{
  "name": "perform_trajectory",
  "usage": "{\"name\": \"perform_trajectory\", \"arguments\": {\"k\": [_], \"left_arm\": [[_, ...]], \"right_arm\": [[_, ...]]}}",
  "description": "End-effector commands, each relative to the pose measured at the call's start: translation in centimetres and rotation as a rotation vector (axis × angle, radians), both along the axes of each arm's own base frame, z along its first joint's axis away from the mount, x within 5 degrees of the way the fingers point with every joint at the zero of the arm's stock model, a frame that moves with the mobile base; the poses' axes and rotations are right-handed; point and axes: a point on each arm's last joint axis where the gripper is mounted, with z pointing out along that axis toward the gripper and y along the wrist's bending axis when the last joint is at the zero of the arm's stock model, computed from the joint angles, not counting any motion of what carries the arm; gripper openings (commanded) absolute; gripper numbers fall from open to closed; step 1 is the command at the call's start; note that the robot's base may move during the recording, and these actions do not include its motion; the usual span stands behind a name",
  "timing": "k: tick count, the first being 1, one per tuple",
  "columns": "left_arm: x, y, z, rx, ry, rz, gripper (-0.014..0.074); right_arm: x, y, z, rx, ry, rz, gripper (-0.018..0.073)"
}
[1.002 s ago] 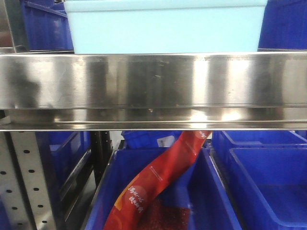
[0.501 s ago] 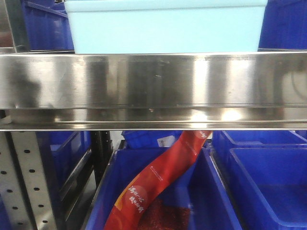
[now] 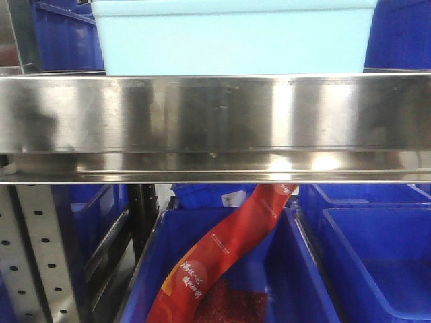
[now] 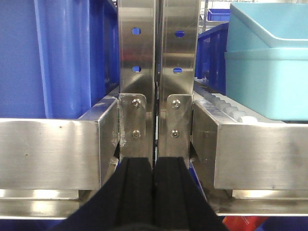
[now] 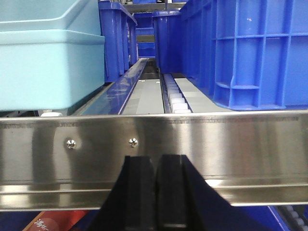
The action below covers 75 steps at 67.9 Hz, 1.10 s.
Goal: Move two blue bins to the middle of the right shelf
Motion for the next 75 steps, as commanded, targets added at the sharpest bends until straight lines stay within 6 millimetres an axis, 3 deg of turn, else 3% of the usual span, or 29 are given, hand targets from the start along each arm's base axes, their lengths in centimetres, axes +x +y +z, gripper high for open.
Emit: {"name": "perform_trajectory", "arguments": {"k": [1, 75], "left_arm": [[-0.05, 0.03, 0.28, -0.009, -0.025, 0.003, -0.0111], [-0.05, 0.03, 0.28, -0.009, -0.025, 0.003, -0.0111]], "right_arm": [[-0.06, -0.05, 0.21, -0.017, -0.027, -0.007, -0.0162], [-0.06, -0.05, 0.19, -0.017, -0.024, -0.007, -0.0162]]}}
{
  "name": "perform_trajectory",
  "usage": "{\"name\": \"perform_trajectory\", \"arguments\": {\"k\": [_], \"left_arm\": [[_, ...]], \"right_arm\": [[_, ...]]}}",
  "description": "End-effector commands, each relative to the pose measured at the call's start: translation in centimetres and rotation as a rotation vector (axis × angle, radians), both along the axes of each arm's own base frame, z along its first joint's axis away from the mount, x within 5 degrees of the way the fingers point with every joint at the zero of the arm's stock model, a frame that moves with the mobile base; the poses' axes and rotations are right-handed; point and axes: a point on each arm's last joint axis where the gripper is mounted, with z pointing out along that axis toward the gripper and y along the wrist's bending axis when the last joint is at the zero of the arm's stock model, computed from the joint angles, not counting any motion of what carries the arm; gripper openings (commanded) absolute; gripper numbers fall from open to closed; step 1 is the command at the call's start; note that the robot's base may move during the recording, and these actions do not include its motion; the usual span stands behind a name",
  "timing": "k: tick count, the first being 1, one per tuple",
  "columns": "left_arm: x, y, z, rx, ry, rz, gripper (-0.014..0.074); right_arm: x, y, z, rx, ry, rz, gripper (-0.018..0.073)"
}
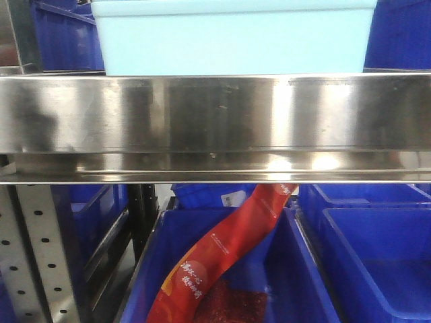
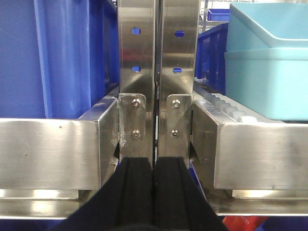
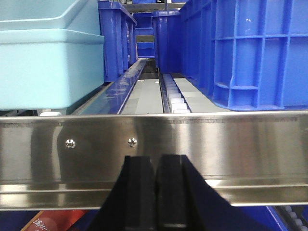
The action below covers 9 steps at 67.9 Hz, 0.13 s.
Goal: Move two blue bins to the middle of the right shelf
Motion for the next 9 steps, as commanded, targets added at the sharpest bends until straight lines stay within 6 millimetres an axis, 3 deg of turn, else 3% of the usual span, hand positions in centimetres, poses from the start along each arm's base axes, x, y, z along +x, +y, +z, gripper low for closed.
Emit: {"name": "perform_trajectory", "arguments": {"k": [1, 9], "left_arm": [[-0.05, 0.03, 0.28, -0.011, -0.025, 0.003, -0.0111], [-0.05, 0.03, 0.28, -0.011, -0.025, 0.003, -0.0111]], "right_arm": [[-0.06, -0.05, 0.19, -0.011, -0.024, -0.007, -0.0162], [-0.06, -0.05, 0.19, -0.011, -0.024, -0.007, -0.0162]]}}
